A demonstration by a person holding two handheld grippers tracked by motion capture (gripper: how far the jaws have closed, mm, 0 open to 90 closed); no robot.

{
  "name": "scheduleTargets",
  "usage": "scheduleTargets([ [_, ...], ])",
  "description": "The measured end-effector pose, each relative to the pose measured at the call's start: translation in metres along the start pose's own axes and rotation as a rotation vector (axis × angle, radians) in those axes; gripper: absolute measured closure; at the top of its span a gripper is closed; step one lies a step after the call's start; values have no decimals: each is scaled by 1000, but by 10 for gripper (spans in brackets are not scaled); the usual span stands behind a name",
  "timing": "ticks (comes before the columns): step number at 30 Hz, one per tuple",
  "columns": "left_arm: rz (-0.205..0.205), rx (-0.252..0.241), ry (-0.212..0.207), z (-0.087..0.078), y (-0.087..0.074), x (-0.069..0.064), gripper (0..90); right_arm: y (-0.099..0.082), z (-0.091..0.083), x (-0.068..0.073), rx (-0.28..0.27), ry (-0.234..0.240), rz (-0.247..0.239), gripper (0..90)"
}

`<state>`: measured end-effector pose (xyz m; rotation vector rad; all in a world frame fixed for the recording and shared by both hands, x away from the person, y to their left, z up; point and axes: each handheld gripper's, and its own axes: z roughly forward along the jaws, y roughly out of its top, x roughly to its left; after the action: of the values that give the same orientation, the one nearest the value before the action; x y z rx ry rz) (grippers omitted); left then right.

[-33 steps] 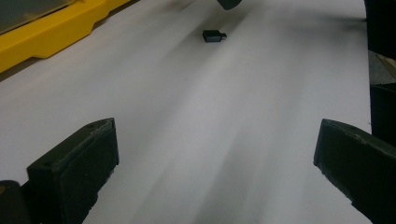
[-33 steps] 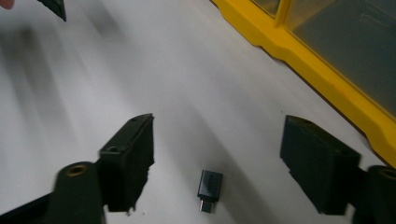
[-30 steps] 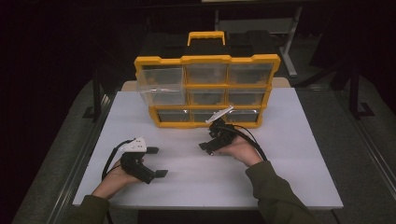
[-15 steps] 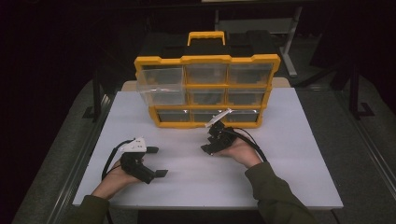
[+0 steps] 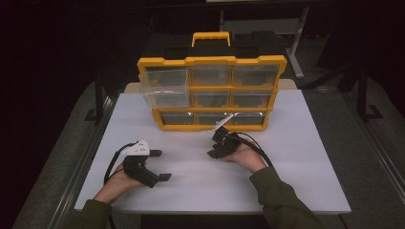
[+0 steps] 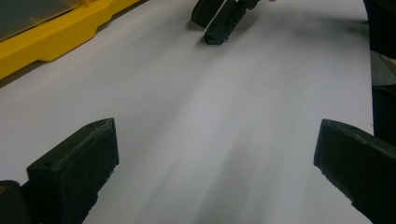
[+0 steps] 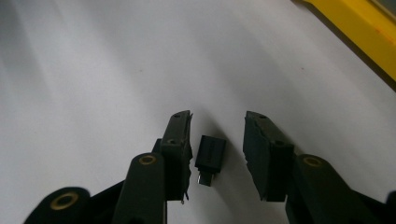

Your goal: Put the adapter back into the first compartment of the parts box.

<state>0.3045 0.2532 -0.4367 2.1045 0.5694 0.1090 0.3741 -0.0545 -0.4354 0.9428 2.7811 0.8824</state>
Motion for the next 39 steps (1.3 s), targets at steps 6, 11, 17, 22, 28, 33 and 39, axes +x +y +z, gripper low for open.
scheduleTargets([
  [6,1,2,-4,0,0,0,0,-1,3,-1,11,-4,-4,650],
  [11,4,4,-6,0,0,0,0,-2,3,-1,17,-4,-6,670],
  [17,7,6,-9,1,0,-1,0,-2,3,-1,21,-7,-12,690],
  [22,7,6,-10,1,0,-1,0,-2,3,-1,26,-8,-13,709],
  [28,7,5,-10,0,0,-1,0,-3,3,0,32,-16,-30,737],
  [33,7,6,-11,0,0,-1,0,-3,3,1,38,-33,-51,743],
  [39,6,6,-11,1,0,-1,0,-3,3,3,40,-46,-63,747],
])
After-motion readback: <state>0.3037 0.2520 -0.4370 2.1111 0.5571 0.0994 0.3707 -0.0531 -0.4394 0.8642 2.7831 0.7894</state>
